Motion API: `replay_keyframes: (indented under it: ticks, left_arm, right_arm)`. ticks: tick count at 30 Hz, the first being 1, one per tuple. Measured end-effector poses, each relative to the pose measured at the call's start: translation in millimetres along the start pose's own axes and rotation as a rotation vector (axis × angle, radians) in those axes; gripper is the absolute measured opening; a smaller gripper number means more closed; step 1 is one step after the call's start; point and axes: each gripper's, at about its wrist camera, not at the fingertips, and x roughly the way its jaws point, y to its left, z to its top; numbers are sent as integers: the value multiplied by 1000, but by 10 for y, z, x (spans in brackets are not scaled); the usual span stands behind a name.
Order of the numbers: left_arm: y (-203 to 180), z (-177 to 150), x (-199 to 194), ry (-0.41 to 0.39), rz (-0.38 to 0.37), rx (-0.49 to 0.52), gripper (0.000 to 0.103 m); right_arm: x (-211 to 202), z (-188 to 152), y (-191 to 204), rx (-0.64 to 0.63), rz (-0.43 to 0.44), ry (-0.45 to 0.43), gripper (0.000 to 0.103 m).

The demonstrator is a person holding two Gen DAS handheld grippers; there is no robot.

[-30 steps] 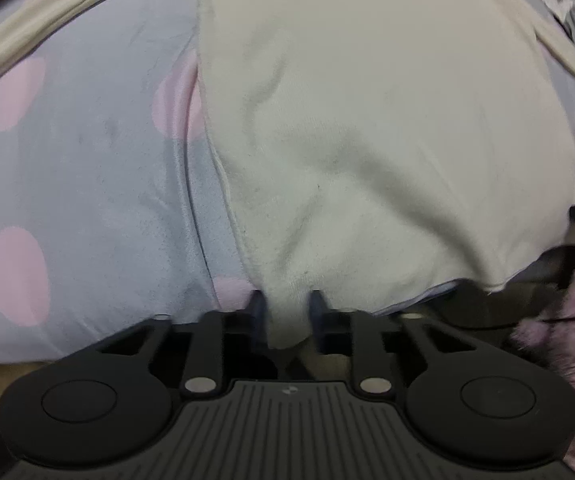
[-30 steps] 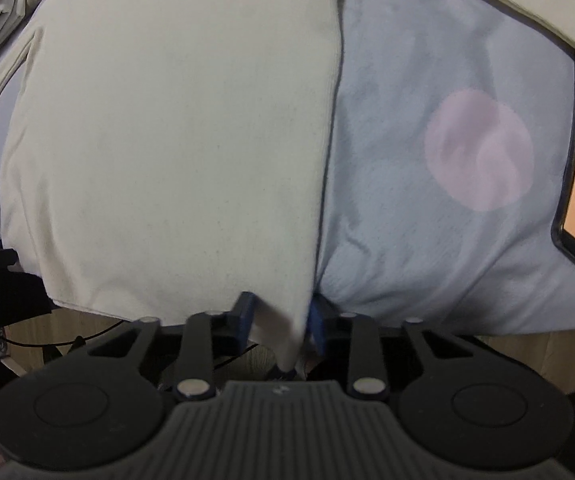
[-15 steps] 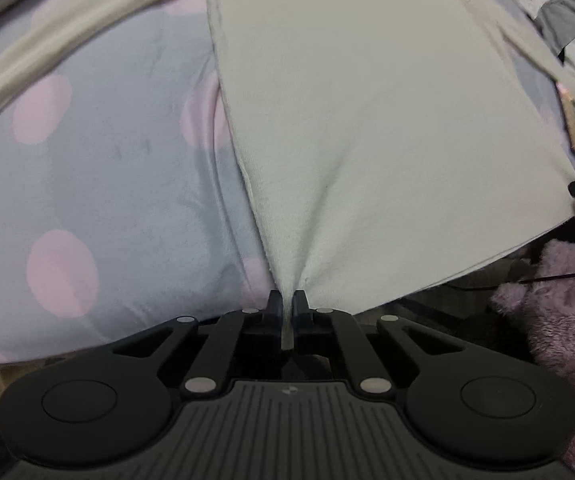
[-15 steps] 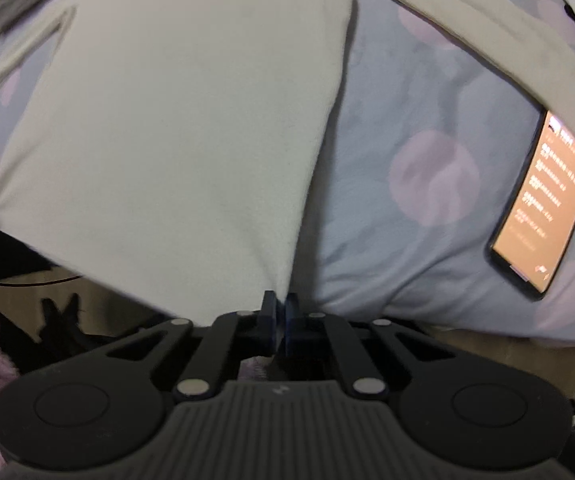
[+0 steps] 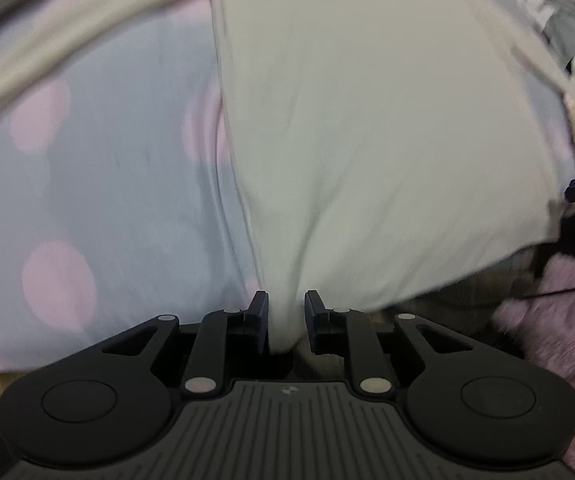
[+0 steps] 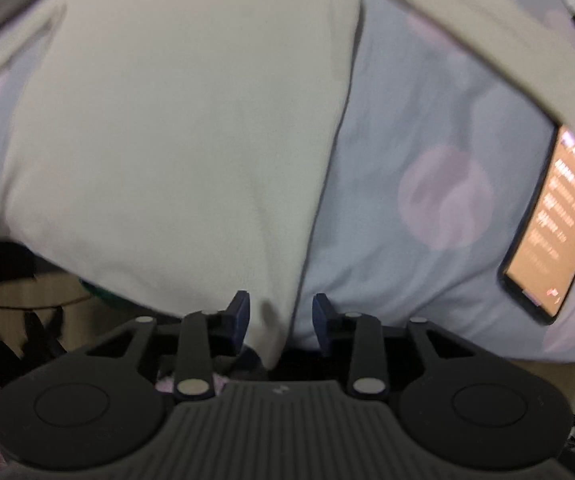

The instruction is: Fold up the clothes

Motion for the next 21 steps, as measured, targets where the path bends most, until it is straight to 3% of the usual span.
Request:
replay_keyframes:
  ticks: [9, 13, 17, 21]
  left_arm:
    - [33, 406, -399, -219, 20, -93, 19]
    - [59, 726, -272, -282, 73, -117, 19]
    - [356, 1081, -112, -327, 130, -213, 19]
    - [600, 1451, 14, -363, 183, -187, 20]
  right_arm:
    - [-663, 349, -446, 181, -19, -198, 38]
    - [-881, 624, -675, 204, -35, -275, 38]
    - [-883, 885, -949, 235, -59, -328, 38]
    - [-756, 1253, -1116, 229, -64, -350, 38]
